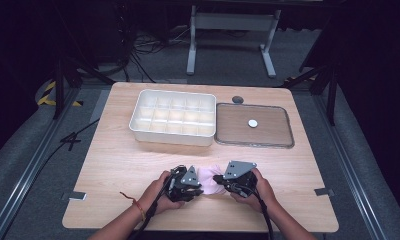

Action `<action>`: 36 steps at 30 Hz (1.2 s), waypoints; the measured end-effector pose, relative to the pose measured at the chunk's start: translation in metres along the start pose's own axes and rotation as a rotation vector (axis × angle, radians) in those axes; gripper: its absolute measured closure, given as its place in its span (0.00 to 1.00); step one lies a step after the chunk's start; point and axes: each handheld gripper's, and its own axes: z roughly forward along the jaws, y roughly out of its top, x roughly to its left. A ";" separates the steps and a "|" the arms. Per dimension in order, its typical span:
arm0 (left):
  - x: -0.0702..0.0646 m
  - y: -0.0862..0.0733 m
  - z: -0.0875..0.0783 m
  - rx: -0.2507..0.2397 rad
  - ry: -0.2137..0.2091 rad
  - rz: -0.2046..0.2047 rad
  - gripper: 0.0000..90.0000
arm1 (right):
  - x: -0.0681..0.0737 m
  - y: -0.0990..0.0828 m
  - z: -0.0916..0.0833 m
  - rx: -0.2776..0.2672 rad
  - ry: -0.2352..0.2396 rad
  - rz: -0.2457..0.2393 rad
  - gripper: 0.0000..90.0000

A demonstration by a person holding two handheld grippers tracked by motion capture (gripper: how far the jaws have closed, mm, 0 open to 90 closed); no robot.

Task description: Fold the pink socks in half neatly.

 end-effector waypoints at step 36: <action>0.018 0.003 0.011 -0.123 0.005 -0.084 0.67 | -0.007 -0.023 -0.002 0.039 -0.027 0.052 0.64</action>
